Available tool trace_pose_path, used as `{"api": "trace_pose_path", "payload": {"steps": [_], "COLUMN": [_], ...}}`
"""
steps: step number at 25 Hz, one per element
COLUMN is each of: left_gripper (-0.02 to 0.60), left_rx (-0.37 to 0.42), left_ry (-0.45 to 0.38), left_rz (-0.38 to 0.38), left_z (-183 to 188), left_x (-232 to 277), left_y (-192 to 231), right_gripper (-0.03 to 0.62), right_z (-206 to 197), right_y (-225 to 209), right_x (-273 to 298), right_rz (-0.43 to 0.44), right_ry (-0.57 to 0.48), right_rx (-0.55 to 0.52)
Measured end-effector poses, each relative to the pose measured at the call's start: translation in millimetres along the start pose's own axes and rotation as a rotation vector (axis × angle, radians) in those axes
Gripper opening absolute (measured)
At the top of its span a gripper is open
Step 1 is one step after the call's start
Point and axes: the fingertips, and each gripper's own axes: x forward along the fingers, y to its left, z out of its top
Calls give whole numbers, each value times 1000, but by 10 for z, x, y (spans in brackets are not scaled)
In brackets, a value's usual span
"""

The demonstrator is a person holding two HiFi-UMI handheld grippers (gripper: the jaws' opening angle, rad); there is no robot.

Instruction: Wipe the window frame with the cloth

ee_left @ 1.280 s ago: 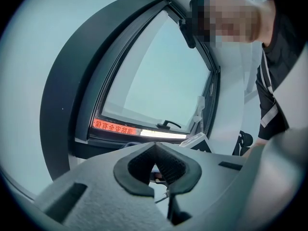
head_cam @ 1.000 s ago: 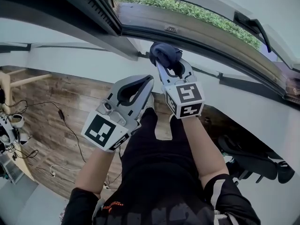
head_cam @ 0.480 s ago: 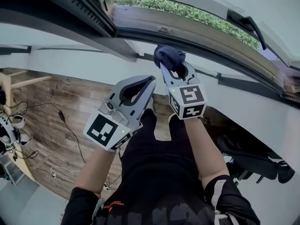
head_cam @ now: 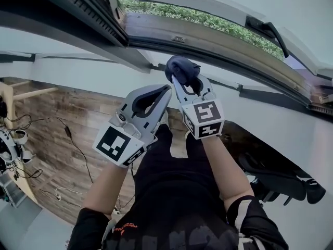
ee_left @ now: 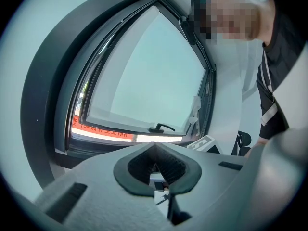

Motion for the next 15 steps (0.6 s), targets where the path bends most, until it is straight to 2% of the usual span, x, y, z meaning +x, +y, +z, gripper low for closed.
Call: {"api": "trace_pose_path", "payload": {"steps": [7,15], "left_gripper": [20,20], "left_rx": [22,56], "left_ry": [-15,-44], "left_rz": [14,30], "left_z": [221,508], "left_x": [-50,-77], "left_y": [11,17], "right_gripper": [110,110], "right_z": [326,911], "right_y": [72,30], "right_x": [-172,-546], "right_rz": [22,46], "right_ry": [-36,-125], "right_rx": [-34,-87]}}
